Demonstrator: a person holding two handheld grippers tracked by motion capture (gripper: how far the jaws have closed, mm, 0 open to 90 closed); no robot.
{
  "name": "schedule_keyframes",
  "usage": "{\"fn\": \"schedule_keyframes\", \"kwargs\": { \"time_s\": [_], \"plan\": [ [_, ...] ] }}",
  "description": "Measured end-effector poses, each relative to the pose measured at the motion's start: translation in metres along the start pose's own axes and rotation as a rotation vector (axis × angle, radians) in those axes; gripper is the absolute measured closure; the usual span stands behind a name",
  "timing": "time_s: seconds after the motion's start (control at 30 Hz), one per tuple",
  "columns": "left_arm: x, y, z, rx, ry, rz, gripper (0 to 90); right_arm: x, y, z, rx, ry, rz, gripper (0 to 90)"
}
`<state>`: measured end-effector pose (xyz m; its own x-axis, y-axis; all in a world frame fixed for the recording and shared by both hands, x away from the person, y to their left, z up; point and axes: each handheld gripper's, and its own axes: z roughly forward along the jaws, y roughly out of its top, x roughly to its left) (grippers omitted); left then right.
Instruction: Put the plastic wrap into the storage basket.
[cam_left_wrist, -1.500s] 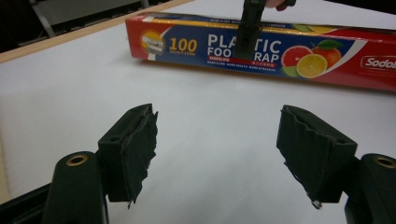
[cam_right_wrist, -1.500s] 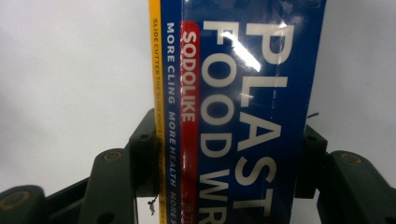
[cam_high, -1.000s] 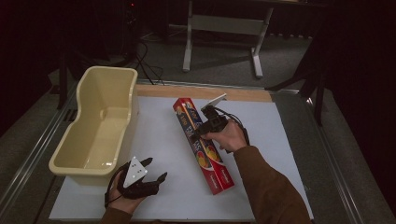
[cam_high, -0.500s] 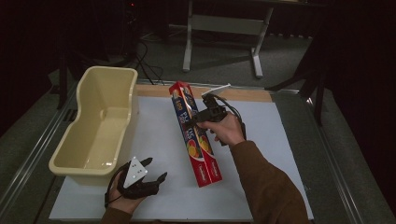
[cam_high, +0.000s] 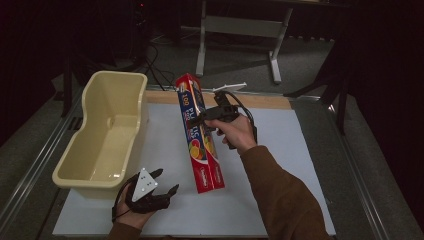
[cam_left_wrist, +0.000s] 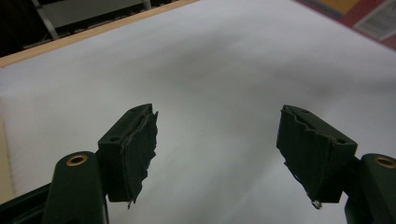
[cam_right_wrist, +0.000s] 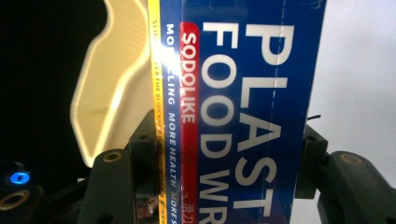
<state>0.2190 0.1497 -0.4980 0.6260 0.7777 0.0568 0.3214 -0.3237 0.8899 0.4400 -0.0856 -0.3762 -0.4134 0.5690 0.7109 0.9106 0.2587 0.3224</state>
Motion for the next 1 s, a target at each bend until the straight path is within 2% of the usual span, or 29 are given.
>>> {"fn": "schedule_keyframes", "kwargs": {
  "time_s": [0.17, 0.4, 0.47, 0.5, 0.6, 0.67, 0.83, 1.0],
  "plan": [
    [0.0, 0.0, 0.0, 0.0, 0.001, 0.001, 28.2, 0.01, 0.006, -0.008, -0.049, 0.05, 0.029, 42.4],
    [-0.001, 0.0, 0.0, 0.0, 0.001, 0.004, 28.2, 0.022, 0.011, -0.011, -0.092, 0.074, 0.038, 42.4],
    [0.0, 0.0, 0.0, -0.002, 0.002, 0.0, 28.2, 0.028, 0.014, -0.01, -0.107, 0.079, 0.04, 42.4],
    [0.0, 0.0, -0.001, -0.007, -0.001, -0.002, 28.2, 0.032, 0.017, -0.009, -0.12, 0.098, 0.046, 42.3],
    [0.0, 0.0, -0.001, -0.015, -0.003, -0.001, 28.2, 0.035, 0.019, -0.007, -0.13, 0.116, 0.055, 42.3],
    [-0.001, 0.0, -0.002, -0.02, -0.005, -0.002, 28.2, 0.037, 0.024, -0.003, -0.146, 0.146, 0.078, 42.3],
    [0.0, 0.0, -0.003, -0.024, -0.006, -0.002, 28.2, 0.039, 0.033, 0.005, -0.176, 0.169, 0.109, 42.3],
    [0.0, 0.0, -0.004, -0.034, -0.007, -0.008, 28.2, 0.043, 0.037, 0.009, -0.218, 0.172, 0.099, 42.3]
  ]
}}
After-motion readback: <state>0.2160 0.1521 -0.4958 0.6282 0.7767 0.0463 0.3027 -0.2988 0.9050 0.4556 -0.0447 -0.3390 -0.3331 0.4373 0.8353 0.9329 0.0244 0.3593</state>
